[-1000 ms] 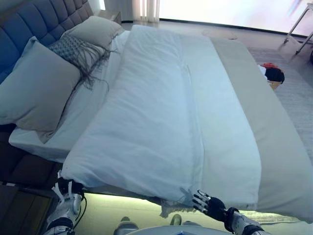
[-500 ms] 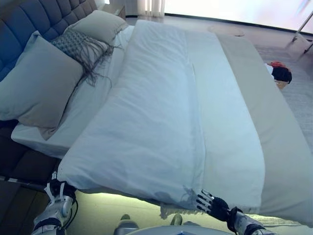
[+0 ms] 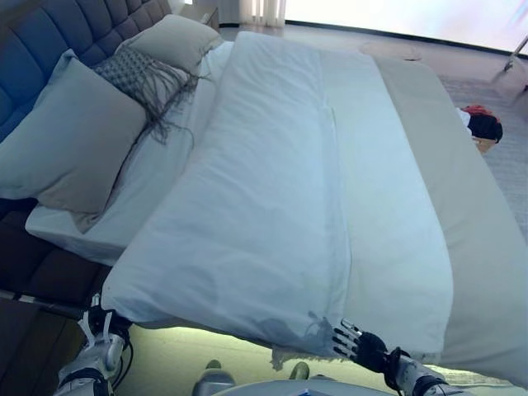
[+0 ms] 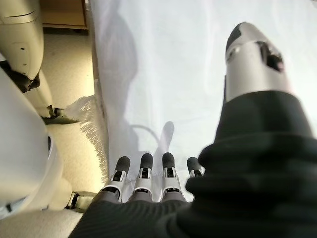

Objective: Make the bed neatly

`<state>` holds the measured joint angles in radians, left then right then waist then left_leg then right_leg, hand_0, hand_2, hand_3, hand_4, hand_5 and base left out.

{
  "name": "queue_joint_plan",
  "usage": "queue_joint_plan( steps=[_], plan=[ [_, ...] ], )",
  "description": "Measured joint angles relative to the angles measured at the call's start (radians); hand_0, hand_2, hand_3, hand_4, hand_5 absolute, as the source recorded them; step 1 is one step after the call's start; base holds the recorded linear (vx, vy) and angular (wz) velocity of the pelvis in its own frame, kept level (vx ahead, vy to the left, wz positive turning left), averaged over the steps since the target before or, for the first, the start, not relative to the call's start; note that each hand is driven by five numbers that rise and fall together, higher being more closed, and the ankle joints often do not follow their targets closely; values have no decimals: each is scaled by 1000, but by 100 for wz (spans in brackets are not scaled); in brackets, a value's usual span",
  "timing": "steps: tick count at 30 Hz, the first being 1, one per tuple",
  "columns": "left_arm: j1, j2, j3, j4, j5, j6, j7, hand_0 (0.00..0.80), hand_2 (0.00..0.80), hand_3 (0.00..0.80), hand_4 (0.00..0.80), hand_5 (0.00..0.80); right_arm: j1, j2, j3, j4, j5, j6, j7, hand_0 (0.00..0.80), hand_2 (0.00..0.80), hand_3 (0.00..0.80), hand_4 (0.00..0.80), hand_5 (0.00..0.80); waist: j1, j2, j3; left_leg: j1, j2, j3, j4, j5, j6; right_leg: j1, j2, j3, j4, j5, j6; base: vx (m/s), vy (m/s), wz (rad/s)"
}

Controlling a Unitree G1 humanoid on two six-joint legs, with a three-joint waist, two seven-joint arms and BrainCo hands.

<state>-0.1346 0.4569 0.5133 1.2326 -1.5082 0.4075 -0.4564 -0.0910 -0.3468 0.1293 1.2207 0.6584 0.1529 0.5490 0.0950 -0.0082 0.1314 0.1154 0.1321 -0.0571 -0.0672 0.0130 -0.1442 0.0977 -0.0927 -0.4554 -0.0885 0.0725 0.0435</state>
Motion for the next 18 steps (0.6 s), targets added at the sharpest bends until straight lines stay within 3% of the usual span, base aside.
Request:
queue_joint_plan(
  steps=[4, 8, 18],
  plan=[
    [20, -36, 19, 16, -1, -41, -3, 0, 0, 0, 0, 0, 3, -34, -2, 2, -10, 1, 2, 0, 0, 0, 0, 0, 15, 2, 2, -25, -1, 3, 13, -1, -1, -2, 1, -23, 0, -1, 1, -130, 13, 19],
    [79, -59, 14, 15, 13, -45, 11, 0, 0, 0, 0, 0, 16, -49, -22, 3, -12, 1, 11, 0, 0, 0, 0, 0, 67, 5, 3, -44, -1, 8, 18, -6, 8, -2, 1, -46, 2, -9, 8, -84, 7, 23],
    [93, -118, 13, 82, 23, -47, 14, 0, 0, 0, 0, 0, 29, -55, -44, 2, -46, 1, 24, 0, 0, 0, 0, 0, 65, 6, 4, -44, -14, 30, 32, -8, 13, 18, -9, -43, 3, -12, 15, -26, 0, 4]
  ],
)
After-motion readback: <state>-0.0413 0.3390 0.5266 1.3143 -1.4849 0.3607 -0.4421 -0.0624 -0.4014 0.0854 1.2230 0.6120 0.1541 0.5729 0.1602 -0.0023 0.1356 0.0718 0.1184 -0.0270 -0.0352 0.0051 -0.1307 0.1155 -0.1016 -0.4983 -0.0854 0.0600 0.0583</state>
